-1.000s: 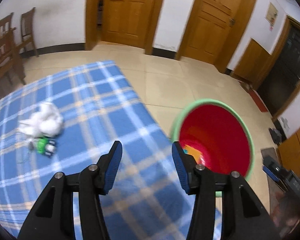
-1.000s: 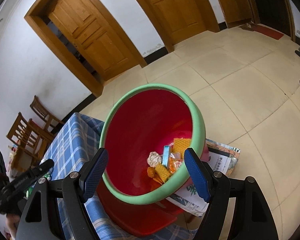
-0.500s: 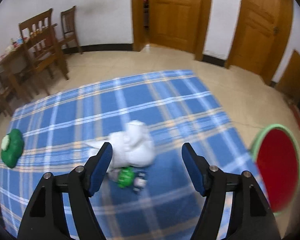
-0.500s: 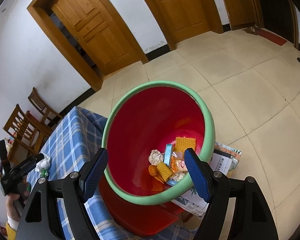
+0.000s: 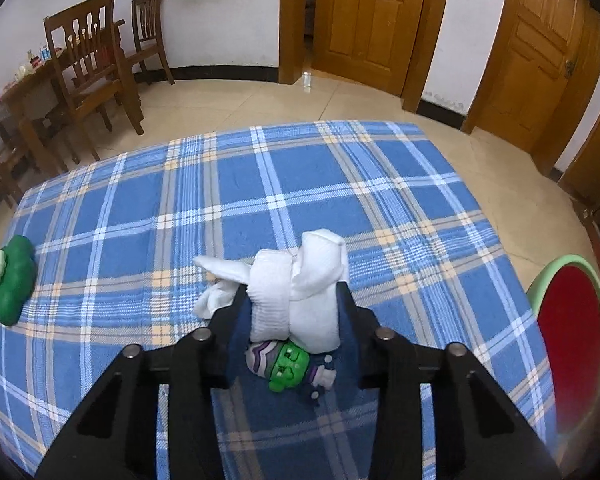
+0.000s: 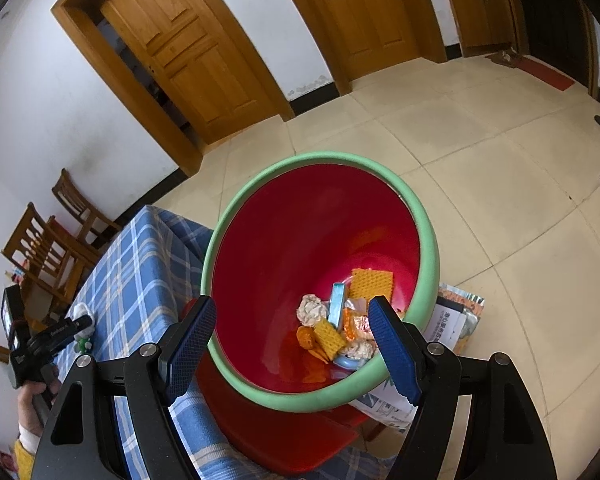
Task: Collect trash
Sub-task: 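Move the left tool to the white cloth toy and grasp it, then grasp the green figure keychain with the right tool while the left tool holds the cloth toy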
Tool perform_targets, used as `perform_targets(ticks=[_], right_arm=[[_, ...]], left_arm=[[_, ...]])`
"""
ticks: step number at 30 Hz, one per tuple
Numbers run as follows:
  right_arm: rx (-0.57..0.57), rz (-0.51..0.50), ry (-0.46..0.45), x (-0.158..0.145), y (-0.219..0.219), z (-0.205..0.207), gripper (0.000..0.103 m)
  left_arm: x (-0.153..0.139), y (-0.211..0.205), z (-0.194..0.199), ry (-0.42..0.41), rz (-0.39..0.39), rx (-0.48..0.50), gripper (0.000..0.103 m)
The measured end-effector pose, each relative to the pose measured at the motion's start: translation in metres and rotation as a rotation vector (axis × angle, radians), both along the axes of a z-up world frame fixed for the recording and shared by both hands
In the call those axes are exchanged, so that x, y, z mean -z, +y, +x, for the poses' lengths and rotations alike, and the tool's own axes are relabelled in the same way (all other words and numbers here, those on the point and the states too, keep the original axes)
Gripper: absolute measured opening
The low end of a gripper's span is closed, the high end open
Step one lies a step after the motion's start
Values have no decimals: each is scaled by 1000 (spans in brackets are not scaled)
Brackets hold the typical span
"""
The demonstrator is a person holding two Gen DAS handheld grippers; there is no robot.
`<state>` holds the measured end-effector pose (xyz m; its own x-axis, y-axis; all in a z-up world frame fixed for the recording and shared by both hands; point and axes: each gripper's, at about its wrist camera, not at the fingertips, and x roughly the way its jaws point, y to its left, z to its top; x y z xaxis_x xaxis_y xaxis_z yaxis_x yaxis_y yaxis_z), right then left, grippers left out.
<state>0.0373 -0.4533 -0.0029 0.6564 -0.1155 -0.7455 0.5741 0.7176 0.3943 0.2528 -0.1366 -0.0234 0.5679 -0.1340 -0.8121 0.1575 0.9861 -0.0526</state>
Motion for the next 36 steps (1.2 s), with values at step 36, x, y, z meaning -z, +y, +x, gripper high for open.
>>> perform_targets(ticks=[36], right_arm=[[-540, -140, 9, -20, 188, 112, 79]], left_arm=[[-24, 171, -112, -63, -186, -280, 34]])
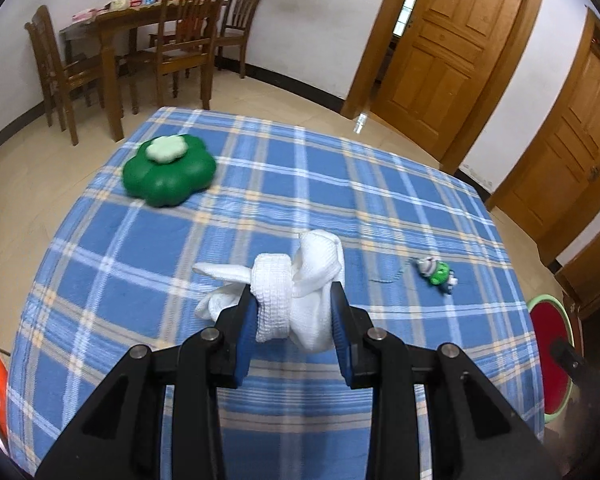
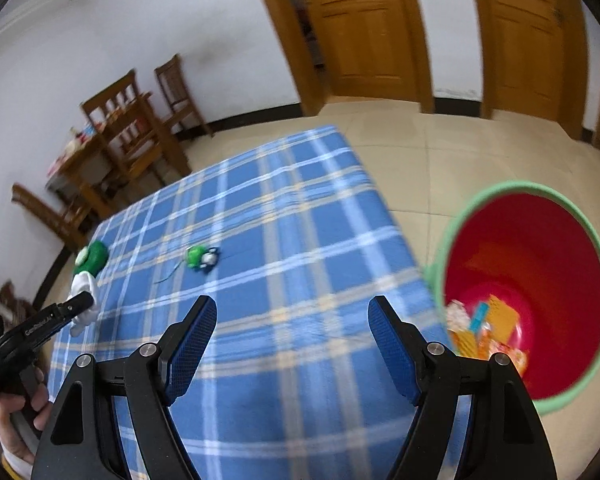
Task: Collect trash
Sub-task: 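Grasp the green figure keychain with the right tool while the left tool holds the cloth toy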
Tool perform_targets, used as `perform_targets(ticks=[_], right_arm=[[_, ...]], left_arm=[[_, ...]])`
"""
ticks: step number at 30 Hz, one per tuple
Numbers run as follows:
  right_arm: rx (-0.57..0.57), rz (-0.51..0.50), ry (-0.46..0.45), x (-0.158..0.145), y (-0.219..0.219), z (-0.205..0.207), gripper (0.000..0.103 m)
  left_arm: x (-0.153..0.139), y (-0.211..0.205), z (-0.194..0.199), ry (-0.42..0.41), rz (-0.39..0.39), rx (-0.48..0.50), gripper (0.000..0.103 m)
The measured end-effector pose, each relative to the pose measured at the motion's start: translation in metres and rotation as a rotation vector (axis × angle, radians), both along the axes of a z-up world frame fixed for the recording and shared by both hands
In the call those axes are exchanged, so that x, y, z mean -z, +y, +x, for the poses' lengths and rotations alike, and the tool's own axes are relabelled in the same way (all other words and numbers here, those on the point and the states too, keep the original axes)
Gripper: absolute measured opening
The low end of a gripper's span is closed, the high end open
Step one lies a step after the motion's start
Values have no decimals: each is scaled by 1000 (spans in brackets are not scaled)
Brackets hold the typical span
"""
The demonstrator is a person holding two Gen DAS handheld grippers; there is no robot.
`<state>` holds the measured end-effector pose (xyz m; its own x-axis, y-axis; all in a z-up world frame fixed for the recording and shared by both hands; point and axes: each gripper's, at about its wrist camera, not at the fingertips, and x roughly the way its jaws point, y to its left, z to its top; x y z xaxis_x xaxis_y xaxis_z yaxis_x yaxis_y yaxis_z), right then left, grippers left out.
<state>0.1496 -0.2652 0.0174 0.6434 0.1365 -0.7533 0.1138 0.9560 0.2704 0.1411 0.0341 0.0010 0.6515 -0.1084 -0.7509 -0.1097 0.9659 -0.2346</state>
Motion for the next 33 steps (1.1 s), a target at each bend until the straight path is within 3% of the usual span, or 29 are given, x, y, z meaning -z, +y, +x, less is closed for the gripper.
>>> perform_targets(ticks=[17, 33], right_arm=[[-259, -182, 38, 34, 98, 89, 79], [-290, -209, 62, 58, 121, 121, 79]], left_arm=[[19, 25, 3, -2, 0, -37, 34], [25, 32, 4, -2, -34, -35, 34]])
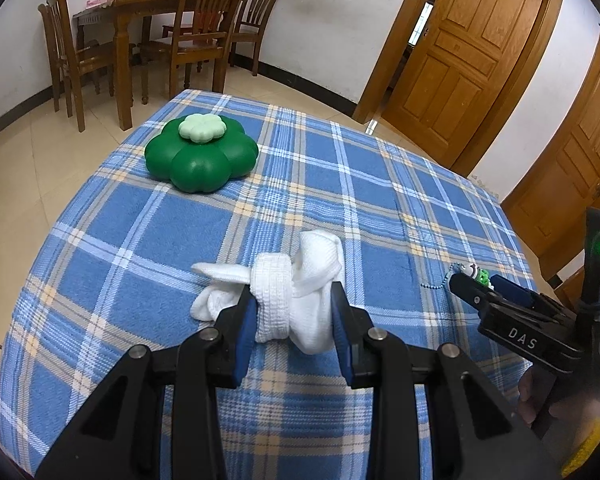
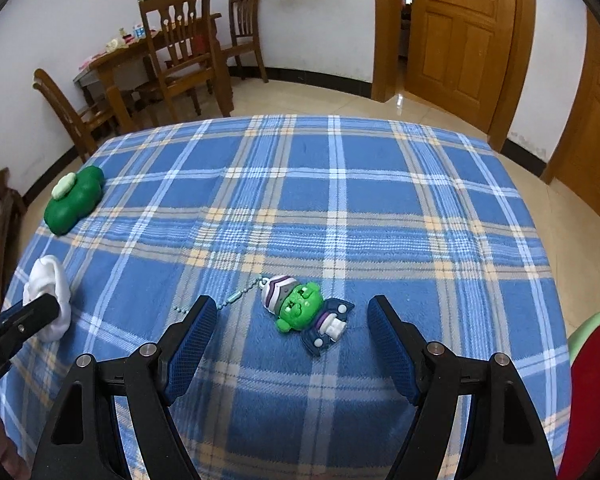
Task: Collect trash
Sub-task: 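Grasp the green figure keychain with the right tool while the left tool holds the cloth toy, then drop the green figure into the bucket with the right tool while the left carries the toy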
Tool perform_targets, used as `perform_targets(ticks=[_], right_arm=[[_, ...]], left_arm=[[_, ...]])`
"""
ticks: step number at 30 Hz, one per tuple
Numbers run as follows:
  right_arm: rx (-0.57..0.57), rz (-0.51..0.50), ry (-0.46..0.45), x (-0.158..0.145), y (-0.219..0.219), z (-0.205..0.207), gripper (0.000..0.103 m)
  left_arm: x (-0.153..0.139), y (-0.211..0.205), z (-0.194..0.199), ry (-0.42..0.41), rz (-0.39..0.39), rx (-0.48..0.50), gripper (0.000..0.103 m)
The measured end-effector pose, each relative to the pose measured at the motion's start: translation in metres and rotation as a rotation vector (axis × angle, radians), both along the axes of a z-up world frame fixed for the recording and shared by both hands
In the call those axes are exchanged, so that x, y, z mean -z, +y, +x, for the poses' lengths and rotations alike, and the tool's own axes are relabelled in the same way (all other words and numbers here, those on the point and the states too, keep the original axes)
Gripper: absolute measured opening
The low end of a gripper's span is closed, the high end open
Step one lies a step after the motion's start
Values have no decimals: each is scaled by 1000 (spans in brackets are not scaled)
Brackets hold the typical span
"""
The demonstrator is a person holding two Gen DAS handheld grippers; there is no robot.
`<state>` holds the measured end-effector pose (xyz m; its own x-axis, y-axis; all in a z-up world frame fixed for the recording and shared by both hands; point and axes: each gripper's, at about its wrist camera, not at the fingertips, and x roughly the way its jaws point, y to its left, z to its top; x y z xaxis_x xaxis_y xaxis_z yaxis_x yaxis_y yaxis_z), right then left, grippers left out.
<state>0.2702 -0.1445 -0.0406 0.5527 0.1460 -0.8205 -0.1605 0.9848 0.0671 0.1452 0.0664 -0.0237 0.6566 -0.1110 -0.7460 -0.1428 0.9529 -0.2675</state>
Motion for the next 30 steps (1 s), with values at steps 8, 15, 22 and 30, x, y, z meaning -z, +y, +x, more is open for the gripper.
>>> perform_targets(ticks=[8, 15, 22, 30], right_arm=[[-8, -68, -22, 3, 13, 2, 54], [3, -56, -26, 3, 11, -1, 47], [37, 35, -5, -3, 0, -13, 47], [94, 127, -27, -22, -26, -55, 47]], left_arm=[[0, 1, 0, 0, 0, 0, 34], [1, 0, 0, -1, -2, 1, 34], [1, -2, -1, -3, -8, 4, 34], [-6, -13, -8, -9, -21, 27, 34]])
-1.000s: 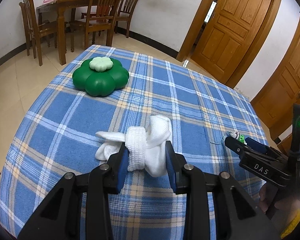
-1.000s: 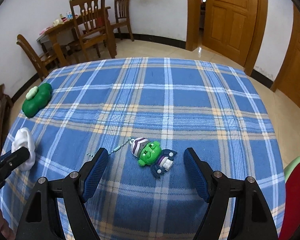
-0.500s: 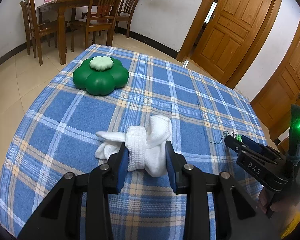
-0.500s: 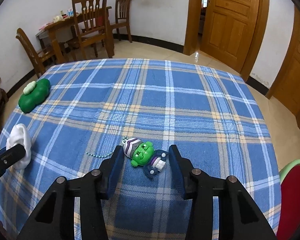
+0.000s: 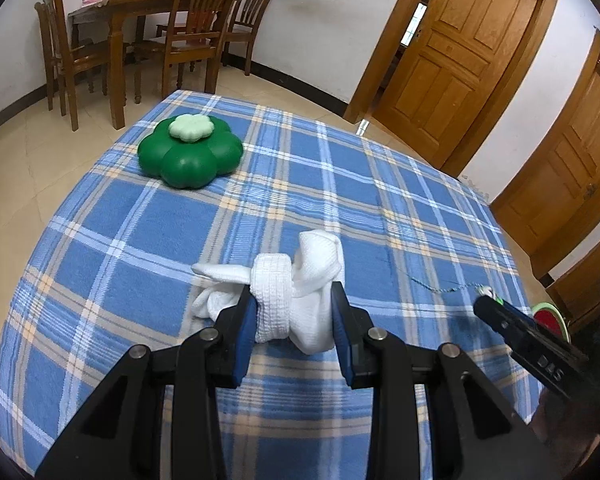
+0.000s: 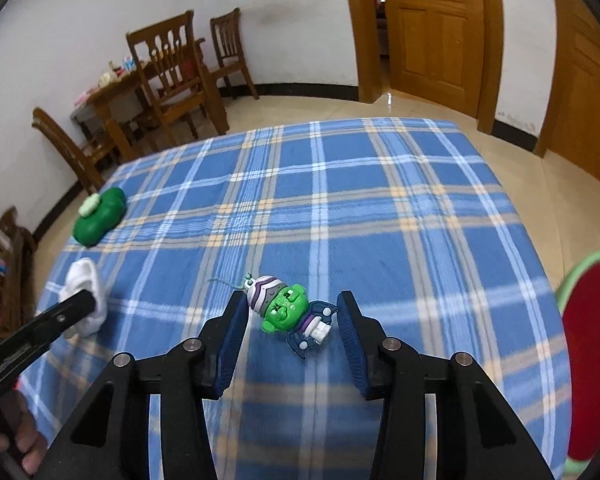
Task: Collect trash
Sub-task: 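Drop the green figure into the bucket with the right tool while the left carries the toy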
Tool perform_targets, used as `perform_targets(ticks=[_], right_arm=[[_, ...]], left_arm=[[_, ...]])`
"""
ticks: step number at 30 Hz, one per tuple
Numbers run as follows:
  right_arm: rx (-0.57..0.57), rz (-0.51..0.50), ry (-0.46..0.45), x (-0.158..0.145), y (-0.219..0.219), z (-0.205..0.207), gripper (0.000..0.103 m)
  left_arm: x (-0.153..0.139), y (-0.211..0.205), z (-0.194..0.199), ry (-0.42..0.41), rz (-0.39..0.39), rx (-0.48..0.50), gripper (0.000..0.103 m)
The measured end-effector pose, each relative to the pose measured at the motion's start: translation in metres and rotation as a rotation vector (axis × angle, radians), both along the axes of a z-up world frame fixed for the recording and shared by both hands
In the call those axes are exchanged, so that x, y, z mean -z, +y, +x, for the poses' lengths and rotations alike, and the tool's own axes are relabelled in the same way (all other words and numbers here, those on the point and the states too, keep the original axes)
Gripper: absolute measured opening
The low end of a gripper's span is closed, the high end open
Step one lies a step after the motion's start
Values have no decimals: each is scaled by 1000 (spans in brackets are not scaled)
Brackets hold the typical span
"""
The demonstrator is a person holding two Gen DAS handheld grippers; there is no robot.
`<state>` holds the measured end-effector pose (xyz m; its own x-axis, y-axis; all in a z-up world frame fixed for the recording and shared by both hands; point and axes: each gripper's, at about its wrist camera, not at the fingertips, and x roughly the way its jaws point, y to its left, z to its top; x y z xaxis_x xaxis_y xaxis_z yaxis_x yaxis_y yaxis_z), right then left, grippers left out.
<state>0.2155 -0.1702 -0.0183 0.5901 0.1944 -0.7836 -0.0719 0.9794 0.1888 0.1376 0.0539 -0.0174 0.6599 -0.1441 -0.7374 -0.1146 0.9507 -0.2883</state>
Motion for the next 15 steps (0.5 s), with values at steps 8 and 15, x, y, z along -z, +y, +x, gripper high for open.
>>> perform_targets(ticks=[8, 15], right_arm=[[82, 84, -13, -15, -34, -50, 47], [195, 127, -56, -28, -77, -88, 47]], left_arm=[[-13, -23, -11, -13, -19, 67, 34], [-24, -52, -23, -13, -27, 127, 34]])
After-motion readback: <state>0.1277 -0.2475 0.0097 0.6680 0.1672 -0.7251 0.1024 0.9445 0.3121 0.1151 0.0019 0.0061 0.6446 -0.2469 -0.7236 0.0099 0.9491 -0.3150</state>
